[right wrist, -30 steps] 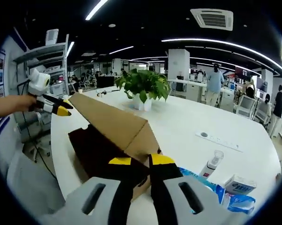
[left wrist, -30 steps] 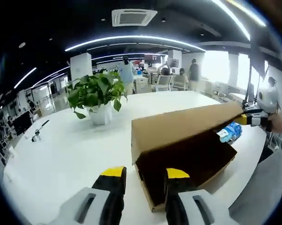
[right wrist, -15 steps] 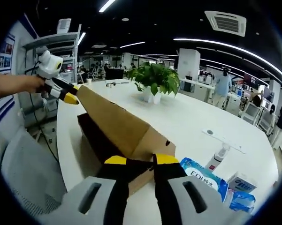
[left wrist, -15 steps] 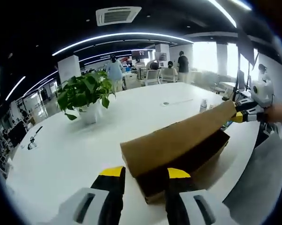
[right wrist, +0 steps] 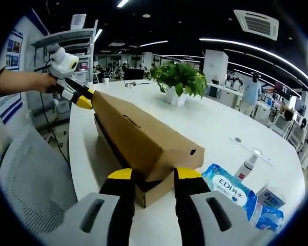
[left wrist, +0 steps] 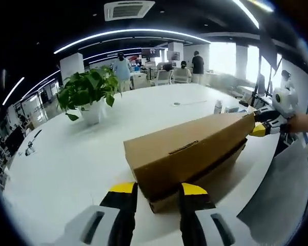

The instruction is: Operate the shoe box by opening the lid, removing the specified soft item, and placing it in the target area until the item is outside and the box remains undamaged.

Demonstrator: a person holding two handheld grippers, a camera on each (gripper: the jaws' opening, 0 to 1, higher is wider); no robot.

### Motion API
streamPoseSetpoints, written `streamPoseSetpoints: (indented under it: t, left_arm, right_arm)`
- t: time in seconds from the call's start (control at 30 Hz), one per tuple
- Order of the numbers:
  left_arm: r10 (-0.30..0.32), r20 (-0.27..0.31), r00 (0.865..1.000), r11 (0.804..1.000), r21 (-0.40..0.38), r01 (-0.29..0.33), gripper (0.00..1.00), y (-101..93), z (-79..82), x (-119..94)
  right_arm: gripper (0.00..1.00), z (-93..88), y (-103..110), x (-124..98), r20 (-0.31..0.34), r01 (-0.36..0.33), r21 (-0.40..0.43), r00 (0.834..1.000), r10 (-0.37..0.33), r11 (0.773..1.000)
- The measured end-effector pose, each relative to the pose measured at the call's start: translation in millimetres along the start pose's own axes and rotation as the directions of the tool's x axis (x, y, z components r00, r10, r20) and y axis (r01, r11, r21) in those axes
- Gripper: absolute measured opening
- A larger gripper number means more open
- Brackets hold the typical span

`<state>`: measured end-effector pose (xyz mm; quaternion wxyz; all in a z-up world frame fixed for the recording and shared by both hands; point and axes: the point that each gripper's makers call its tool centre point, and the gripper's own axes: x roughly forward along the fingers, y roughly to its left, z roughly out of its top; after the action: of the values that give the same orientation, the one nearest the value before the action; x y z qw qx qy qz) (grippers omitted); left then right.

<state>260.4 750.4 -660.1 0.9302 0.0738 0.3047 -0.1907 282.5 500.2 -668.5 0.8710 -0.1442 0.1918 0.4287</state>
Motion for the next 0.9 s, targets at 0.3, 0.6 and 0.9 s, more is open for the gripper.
streamPoseSetpoints:
  t: [0.3, 0.6, 0.9]
  left_arm:
    - [-0.022, -0.051, 0.998, 1.0, 0.015, 0.023, 0.34, -5.6, -15.3, 7]
    - [-0.047, -0.106, 0.993, 0.998, 0.036, 0.051, 0.35, -5.6, -29.2, 15]
    - [-0.086, -0.112, 0.99, 0.996, -0.005, 0.086, 0.38, -7.5, -37.5, 21]
  right_arm:
    - [0.31, -13.7, 7, 4, -0.033, -0.028, 0.001, 0.999, 0.028, 1.0]
    - [0.33, -24.2, 11, 9, -0.063, -0.044, 0.023, 0.997, 0.045, 0.999]
    - [0.33, -33.9, 12, 15, -0.089, -0.045, 0.068, 0.995, 0.051, 0.997]
